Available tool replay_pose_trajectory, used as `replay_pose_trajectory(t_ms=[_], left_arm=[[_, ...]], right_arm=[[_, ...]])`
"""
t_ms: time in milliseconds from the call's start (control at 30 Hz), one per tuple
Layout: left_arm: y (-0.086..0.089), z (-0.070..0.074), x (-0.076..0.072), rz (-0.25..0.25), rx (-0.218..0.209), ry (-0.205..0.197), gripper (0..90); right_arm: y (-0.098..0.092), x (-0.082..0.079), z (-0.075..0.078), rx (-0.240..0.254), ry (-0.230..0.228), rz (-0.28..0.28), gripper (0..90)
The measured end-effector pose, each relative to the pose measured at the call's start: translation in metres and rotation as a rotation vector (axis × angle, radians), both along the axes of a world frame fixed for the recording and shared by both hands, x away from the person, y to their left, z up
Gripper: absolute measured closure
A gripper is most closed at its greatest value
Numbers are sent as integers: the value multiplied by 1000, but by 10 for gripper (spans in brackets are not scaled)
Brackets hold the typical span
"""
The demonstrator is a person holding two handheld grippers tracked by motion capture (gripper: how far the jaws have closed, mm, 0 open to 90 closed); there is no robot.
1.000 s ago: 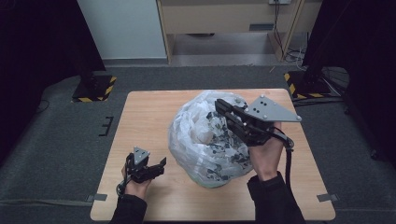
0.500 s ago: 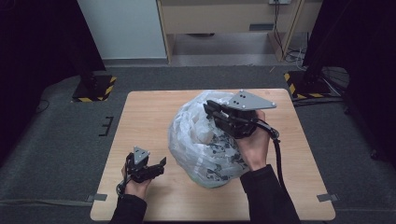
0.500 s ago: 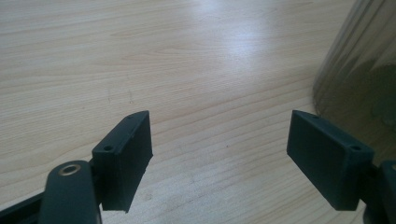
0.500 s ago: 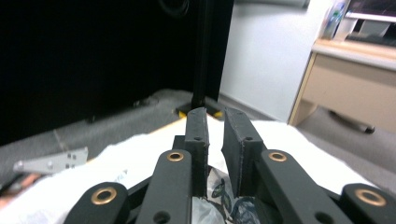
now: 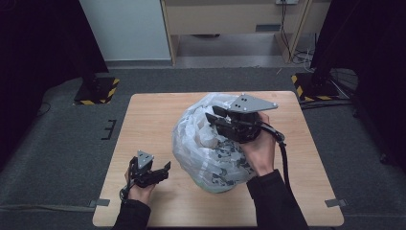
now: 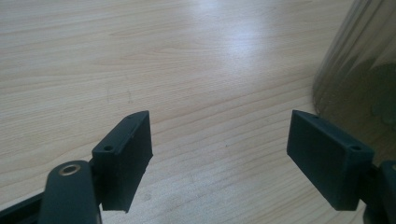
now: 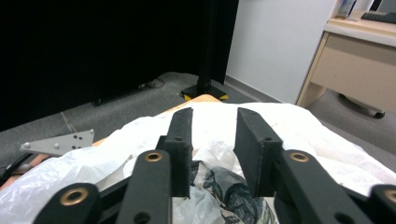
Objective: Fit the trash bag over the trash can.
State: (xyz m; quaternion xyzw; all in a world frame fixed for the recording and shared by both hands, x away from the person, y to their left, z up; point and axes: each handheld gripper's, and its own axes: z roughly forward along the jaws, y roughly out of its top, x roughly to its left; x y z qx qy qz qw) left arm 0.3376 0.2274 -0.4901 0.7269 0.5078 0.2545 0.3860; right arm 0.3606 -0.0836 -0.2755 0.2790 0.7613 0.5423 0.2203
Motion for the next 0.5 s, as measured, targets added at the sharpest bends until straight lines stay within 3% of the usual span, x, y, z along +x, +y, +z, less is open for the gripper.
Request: replay_pose_trajectory(t_ms=[333, 433, 500], left_arm=[[0, 0, 0, -2, 3, 0, 218], [0, 0, 0, -2, 5, 2, 218], [0, 0, 0, -2, 4, 2, 218]], right_arm=[[0, 0, -4, -44, 40, -1, 536], [-1, 0, -5, -35, 44, -9, 533], [-4, -1, -3, -9, 22, -11, 530]])
